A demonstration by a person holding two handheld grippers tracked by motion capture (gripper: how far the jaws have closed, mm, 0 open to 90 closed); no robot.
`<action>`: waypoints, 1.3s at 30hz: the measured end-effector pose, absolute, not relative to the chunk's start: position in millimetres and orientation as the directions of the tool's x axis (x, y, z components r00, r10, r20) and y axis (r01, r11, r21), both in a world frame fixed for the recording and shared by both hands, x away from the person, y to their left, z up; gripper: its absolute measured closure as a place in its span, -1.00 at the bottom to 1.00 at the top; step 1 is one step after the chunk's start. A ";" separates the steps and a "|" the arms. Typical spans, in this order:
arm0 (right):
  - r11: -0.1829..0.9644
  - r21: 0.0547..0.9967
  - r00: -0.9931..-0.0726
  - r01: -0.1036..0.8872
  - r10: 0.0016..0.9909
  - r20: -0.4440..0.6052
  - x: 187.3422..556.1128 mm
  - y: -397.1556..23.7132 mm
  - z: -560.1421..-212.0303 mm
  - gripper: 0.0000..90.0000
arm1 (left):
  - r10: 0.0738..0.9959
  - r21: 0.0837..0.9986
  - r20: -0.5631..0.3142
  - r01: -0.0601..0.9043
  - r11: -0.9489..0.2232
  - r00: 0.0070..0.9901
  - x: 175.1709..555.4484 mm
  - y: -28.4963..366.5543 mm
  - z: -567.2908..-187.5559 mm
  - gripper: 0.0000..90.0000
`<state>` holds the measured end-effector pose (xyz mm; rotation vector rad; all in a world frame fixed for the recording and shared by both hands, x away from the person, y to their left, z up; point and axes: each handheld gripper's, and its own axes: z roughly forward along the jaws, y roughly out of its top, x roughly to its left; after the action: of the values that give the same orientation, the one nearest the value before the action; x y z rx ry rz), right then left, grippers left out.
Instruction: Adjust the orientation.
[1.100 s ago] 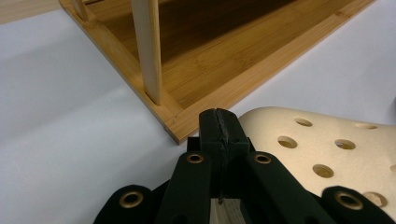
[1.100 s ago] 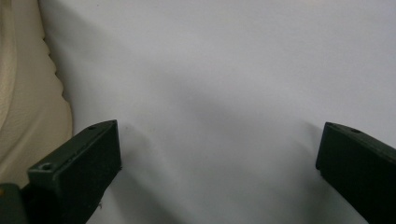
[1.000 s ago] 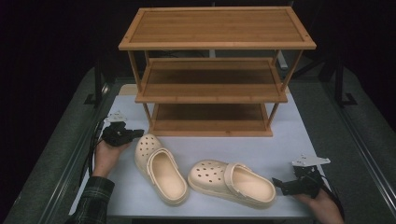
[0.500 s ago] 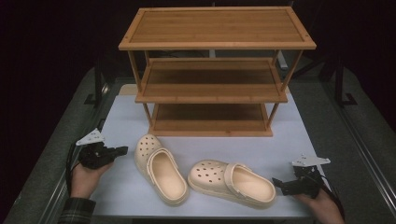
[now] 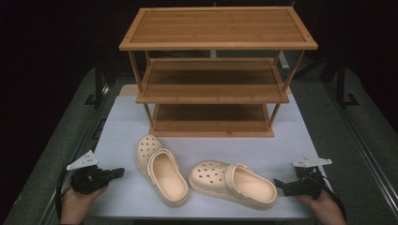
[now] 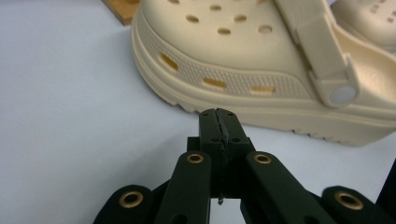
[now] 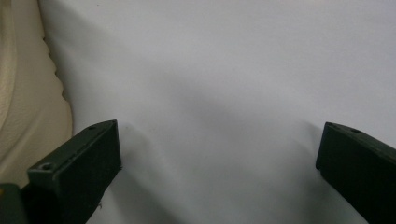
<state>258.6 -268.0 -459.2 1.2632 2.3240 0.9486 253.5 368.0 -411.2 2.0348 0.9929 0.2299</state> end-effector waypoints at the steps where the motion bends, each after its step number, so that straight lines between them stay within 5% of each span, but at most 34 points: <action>1: 0.385 0.690 -0.552 0.613 0.833 0.026 258.6 -268.0 -459.2 -1.00 | 0.718 0.752 -0.184 0.567 -0.338 0.672 254.8 366.5 -412.3 1.00; 39: 0.384 0.690 -0.551 0.614 0.834 0.026 258.6 -267.8 -459.3 -1.00 | 0.655 0.687 -0.081 0.518 -0.509 0.751 316.9 298.4 -421.5 1.00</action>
<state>258.6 -267.8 -459.3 1.2643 2.3227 0.9490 316.9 298.4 -421.5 2.2256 0.8757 0.2451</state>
